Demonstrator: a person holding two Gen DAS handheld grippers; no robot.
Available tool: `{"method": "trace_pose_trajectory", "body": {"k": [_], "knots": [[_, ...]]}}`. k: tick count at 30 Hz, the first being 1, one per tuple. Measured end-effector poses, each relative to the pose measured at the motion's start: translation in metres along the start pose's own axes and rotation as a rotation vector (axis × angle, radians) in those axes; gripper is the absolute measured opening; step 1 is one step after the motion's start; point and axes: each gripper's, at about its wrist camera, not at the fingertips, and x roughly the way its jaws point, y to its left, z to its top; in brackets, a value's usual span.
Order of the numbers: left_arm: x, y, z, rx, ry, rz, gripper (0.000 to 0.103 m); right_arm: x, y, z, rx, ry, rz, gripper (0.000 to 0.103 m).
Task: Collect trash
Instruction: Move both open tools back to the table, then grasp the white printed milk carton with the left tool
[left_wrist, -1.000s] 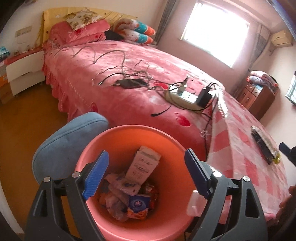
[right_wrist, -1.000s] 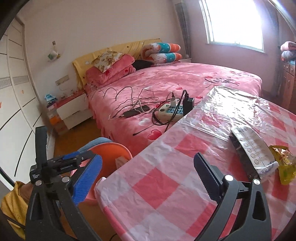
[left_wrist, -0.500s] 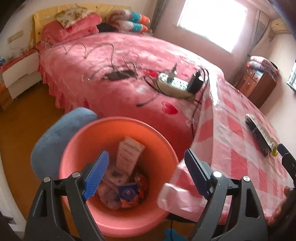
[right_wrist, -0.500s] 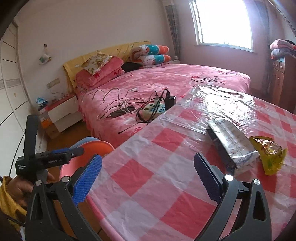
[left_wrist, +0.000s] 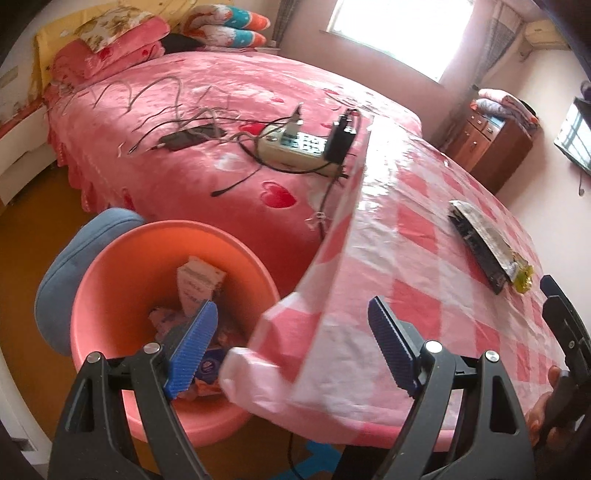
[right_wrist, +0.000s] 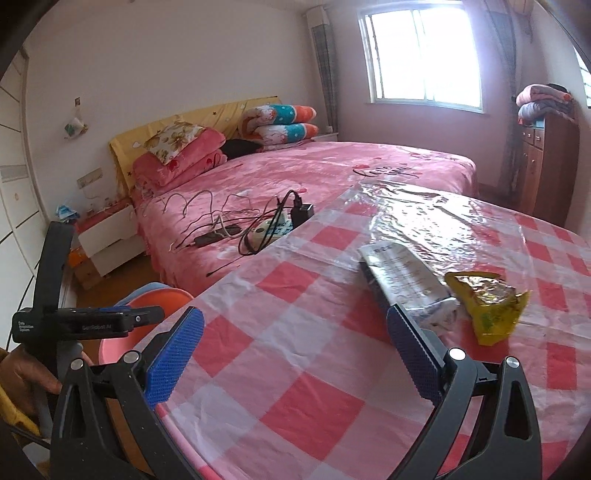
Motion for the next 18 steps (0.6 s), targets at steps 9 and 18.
{"method": "trace_pose_trajectory", "body": {"k": [9,18], "knots": [[0.002,-0.044,-0.004,0.081,0.020,0.011,0.084,-0.017,-0.027,-0.002,0.034,-0.032,-0.045,0.098],[0.009,-0.087,-0.011,0.147,0.063,0.018,0.084,-0.032,-0.060,-0.003,0.082,-0.048,-0.121,0.098]]}}
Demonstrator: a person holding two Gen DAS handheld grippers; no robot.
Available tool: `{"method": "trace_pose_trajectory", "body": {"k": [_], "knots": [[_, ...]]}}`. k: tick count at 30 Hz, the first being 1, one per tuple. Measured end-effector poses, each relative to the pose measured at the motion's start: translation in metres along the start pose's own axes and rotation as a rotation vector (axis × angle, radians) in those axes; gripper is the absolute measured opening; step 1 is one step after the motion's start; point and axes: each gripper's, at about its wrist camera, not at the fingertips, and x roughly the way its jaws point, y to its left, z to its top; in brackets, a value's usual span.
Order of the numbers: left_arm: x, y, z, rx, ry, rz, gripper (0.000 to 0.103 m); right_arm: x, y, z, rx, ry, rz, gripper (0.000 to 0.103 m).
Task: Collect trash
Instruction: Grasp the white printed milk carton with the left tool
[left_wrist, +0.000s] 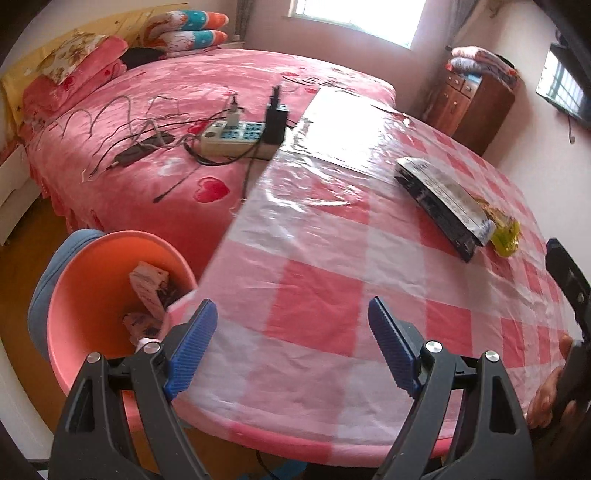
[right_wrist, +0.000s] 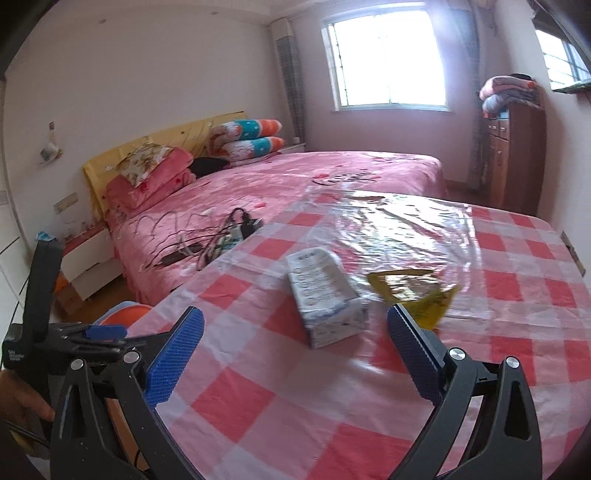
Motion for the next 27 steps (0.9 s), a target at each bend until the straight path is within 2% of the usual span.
{"method": "trace_pose_trajectory", "body": {"k": [8,13,22,27], "knots": [[-0.001,-0.035,0.000,0.045,0.032,-0.012,0.084,-0.009,-0.030,0.000,0.015,-0.011,-0.055,0.098],[-0.006,-0.048,0.000,0.039,0.060,-0.032,0.084,-0.016,-0.054,0.000,0.076,-0.016,-0.046,0.098],[-0.016,-0.079,0.006,0.024,0.079,-0.087,0.084,-0.023,-0.119,0.003,0.262,0.006,-0.019,0.098],[-0.009,-0.101,0.021,0.009,0.102,-0.151,0.084,-0.012,-0.142,0.004,0.325,0.052,0.026,0.098]]}}
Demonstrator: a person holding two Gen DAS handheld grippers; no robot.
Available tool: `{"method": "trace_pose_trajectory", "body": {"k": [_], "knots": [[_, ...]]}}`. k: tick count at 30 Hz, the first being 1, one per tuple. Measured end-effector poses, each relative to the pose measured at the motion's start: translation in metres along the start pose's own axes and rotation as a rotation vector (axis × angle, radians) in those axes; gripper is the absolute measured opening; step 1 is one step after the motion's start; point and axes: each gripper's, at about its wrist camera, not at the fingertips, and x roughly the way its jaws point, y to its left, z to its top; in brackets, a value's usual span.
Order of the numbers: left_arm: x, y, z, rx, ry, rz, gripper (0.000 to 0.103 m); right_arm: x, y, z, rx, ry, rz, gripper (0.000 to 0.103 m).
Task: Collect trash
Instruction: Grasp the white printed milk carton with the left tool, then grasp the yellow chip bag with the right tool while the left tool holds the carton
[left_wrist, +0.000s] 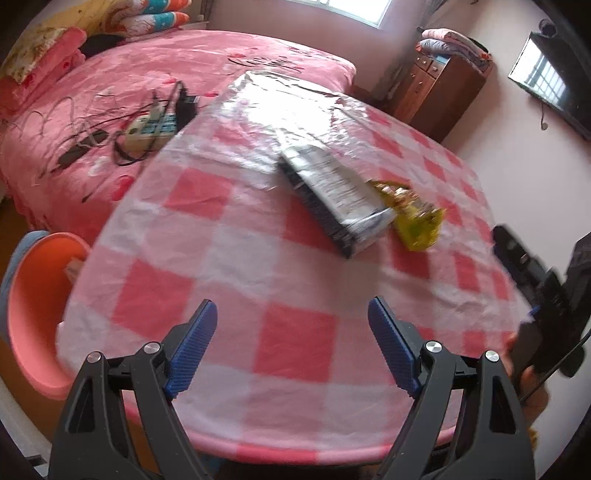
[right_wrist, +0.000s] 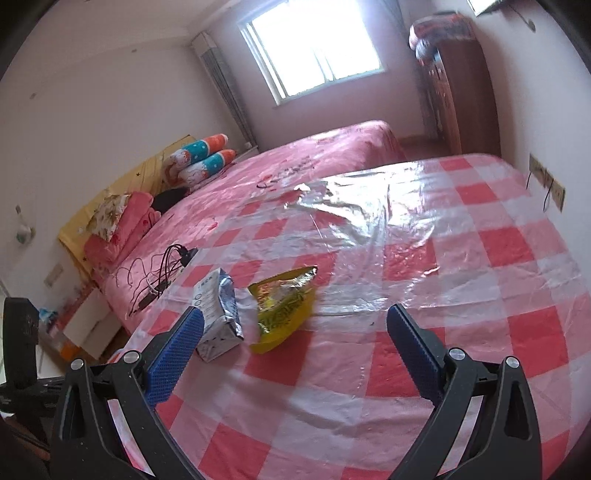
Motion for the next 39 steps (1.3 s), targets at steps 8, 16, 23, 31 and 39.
{"method": "trace_pose_trajectory", "body": {"k": [8,16,23,31,39], "knots": [[0.027,-0.025,0.049,-0.077,0.005,-0.109,0.084,0.030,-0.007,0.015,0.037,0.086,0.070,0.097],[0.074,-0.037,0.090,-0.101,0.018,-0.052,0.084,0.051,0.008,0.018,-0.024,0.130,0.044,0.088],[0.102,-0.028,0.099,-0.139,0.064,-0.020,0.084,0.067,0.008,0.016,-0.040,0.186,0.038,0.081],[0.112,-0.032,0.103,-0.097,0.055,0.034,0.071,0.084,0.016,0.014,-0.087,0.211,-0.011,0.081],[0.111,-0.027,0.104,-0.092,0.033,0.003,0.060,0.099,0.020,0.012,-0.099,0.237,-0.046,0.081]]}}
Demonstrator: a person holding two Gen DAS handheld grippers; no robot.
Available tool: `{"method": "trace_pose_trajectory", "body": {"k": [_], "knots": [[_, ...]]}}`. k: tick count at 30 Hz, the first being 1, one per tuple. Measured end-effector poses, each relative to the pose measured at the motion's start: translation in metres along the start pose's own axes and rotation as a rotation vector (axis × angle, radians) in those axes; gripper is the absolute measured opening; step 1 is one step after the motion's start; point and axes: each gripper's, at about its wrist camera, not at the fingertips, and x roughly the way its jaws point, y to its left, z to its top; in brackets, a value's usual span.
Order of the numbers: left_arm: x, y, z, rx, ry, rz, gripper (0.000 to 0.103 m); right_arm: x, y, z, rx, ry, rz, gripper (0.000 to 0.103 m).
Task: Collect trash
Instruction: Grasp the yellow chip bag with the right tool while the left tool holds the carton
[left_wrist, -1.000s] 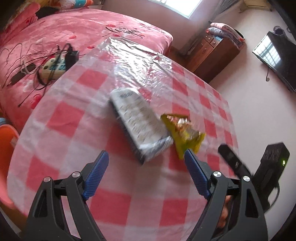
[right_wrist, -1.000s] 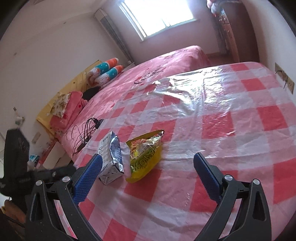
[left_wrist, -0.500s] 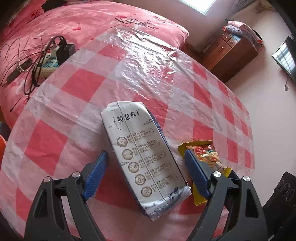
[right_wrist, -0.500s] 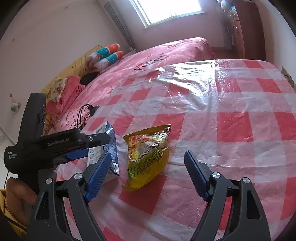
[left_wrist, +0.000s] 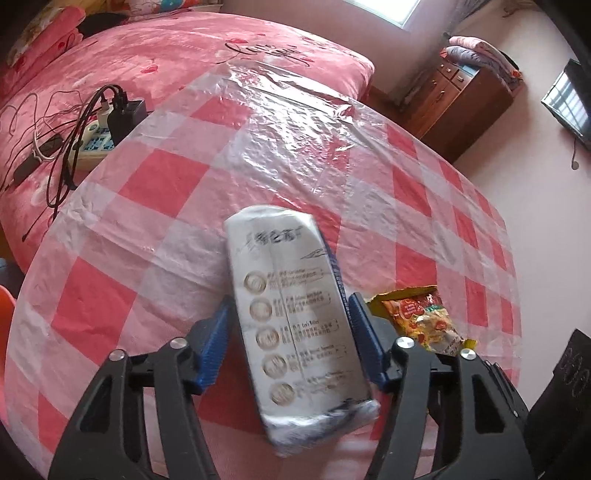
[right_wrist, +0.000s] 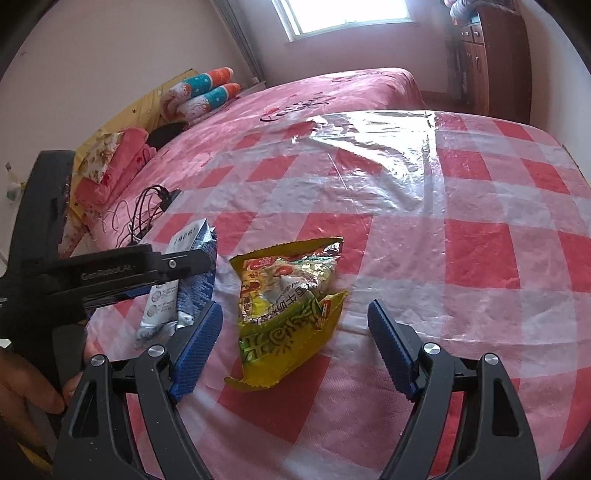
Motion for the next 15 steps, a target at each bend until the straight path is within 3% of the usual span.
{"method": "trace_pose_trajectory", "body": {"k": [7,15], "knots": [[-0.004,0.006,-0.001,0.001,0.000,-0.054,0.056,0.005,0.008,0.000,-0.032,0.012,-0.044,0.080],[-0.013,0.021,-0.003,-0.016,-0.007,-0.105,0.056,0.009,0.011,0.000,-0.051,0.016,-0.092,0.056]]}}
